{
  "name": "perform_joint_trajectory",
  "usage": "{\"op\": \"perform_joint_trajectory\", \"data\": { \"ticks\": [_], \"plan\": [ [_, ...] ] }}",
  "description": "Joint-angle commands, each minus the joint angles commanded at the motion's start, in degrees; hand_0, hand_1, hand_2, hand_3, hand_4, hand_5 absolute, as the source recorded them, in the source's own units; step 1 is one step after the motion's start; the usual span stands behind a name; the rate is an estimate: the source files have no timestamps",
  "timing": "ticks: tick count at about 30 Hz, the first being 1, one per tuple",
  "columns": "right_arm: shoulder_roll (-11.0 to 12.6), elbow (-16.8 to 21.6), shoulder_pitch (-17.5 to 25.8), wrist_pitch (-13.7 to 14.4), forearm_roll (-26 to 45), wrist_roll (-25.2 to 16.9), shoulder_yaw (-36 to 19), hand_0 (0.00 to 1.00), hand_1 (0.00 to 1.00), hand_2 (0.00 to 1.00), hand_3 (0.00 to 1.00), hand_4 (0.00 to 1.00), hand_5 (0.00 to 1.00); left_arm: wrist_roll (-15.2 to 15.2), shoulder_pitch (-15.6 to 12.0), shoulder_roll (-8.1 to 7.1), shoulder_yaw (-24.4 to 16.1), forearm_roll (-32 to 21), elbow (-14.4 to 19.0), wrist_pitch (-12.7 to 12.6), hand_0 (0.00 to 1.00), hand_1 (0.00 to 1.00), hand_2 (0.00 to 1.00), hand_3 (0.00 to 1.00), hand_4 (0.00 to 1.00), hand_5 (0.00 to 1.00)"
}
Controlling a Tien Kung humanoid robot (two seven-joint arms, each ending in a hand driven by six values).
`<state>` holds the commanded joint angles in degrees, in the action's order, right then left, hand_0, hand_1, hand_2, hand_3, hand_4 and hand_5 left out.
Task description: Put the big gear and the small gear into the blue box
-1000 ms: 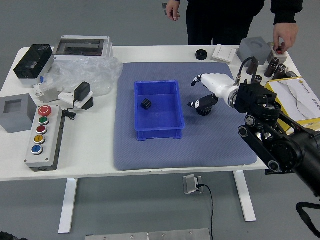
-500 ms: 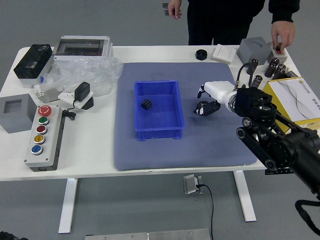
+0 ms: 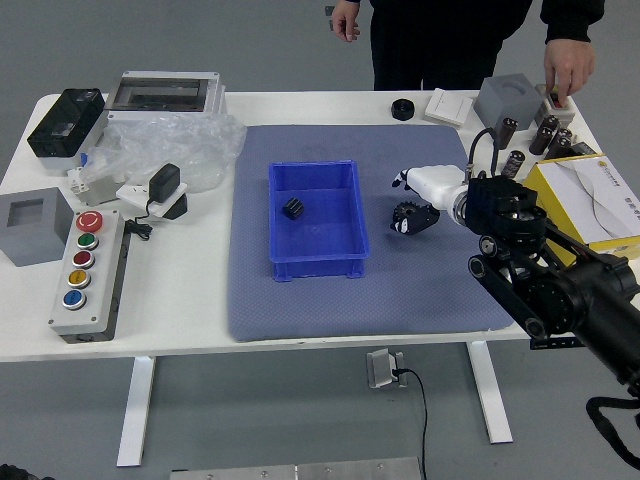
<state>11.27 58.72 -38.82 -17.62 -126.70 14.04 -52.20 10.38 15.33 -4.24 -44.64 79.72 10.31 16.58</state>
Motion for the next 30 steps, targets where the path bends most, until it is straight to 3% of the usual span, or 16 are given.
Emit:
{"op": "perform_joint_trajectory", "data": {
  "ticks": [30],
  "plan": [
    [-2.07,-7.1,-2.22,1.62,-1.24,-1.33,2.38,0.788,0.755,0.829,0.835,0.745,0.295,0.0,0.06,0.3,0.29,-0.21,0.0,0.1,0.887,0.868,0.864,0.839,0.83,0.525]
  ]
}}
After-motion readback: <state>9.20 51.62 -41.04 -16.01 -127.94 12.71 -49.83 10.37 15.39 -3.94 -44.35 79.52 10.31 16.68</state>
